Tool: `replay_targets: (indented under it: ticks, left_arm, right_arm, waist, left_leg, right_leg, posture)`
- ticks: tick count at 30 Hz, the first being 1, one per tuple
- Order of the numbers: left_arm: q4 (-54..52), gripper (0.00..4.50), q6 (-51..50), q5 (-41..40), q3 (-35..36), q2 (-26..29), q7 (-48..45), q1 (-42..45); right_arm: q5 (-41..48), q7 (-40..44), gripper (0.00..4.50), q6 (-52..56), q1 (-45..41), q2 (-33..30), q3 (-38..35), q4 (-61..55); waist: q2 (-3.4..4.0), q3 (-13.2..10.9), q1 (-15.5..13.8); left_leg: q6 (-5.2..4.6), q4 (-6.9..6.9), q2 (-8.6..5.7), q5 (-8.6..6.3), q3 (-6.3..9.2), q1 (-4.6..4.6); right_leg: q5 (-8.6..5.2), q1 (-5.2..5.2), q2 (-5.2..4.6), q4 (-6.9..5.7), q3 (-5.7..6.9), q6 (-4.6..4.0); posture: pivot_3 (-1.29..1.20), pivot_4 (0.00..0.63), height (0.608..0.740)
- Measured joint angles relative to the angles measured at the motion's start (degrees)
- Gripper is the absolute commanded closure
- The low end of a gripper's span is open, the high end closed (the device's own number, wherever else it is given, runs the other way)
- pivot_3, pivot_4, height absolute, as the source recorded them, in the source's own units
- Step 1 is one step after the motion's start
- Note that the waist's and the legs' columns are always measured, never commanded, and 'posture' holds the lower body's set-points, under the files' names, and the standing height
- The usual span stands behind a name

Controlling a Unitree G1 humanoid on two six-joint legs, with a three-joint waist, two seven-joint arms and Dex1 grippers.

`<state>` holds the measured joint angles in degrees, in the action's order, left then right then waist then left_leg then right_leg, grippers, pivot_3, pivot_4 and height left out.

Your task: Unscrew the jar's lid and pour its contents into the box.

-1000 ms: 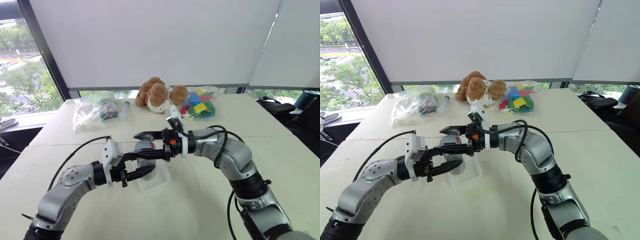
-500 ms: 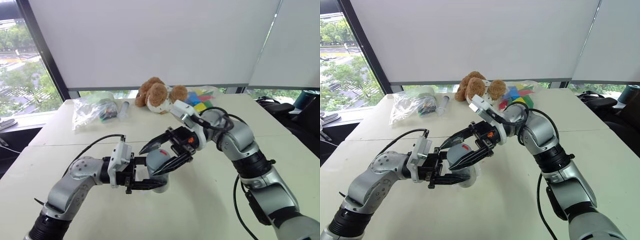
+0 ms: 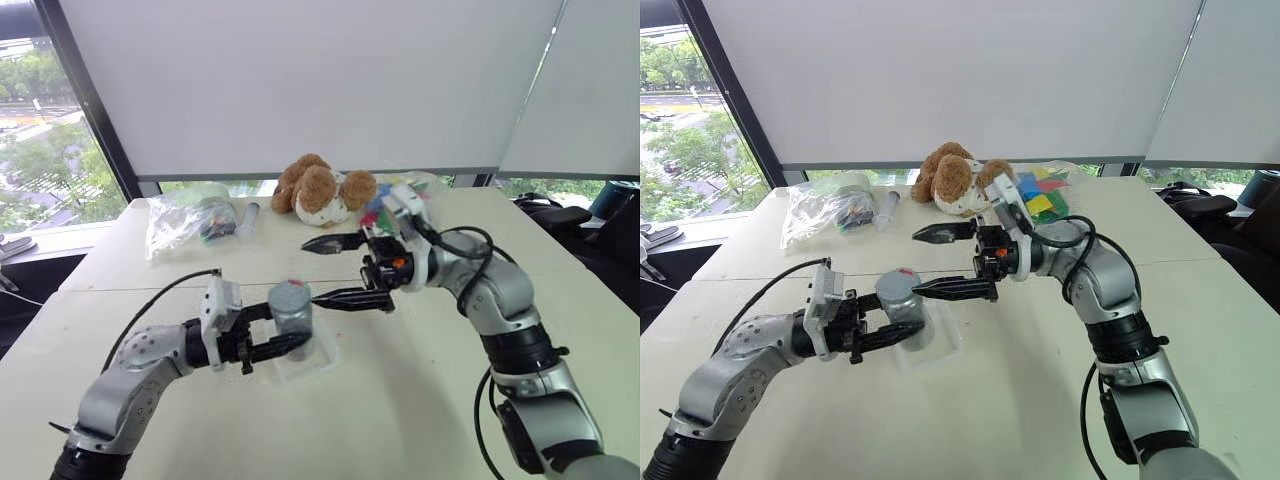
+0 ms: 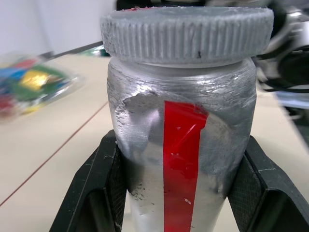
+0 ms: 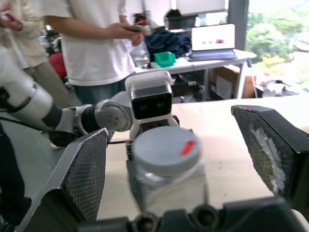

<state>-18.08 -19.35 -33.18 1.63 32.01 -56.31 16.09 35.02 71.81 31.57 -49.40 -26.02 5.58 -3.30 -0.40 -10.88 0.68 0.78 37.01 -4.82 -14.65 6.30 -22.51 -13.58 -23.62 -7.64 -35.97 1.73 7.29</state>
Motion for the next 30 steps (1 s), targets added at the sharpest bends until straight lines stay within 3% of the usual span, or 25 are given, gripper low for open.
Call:
replay_targets:
  ticks: [12, 30]
  left_arm:
    - [0.0, 2.42, 0.1, 1.4, -2.1, -1.7, 1.6, 0.2]
    - [0.0, 2.42, 0.1, 2.6, -2.4, -1.1, 1.5, 0.3]
  right_arm:
    - [-6.0, -8.9, 0.01, 0.6, 0.3, 4.6, 5.9, -0.7]
    - [-5.0, -6.2, 0.01, 0.3, -0.9, 4.5, 6.0, 3.8]
  waist:
    - [0.0, 0.0, 0.0]
    - [0.0, 0.0, 0.0]
  left_leg:
    - [0.02, 0.0, -0.01, 0.01, -0.01, 0.0]
    - [0.02, -0.01, -0.01, 0.01, 0.0, 0.0]
  right_leg:
    - [0.0, -0.02, 0.0, -0.03, -0.01, 0.0]
    - [0.0, -0.02, 0.01, -0.03, -0.01, 0.0]
  posture:
    - [0.0, 0.15, 0.74]
    - [0.0, 0.15, 0.74]
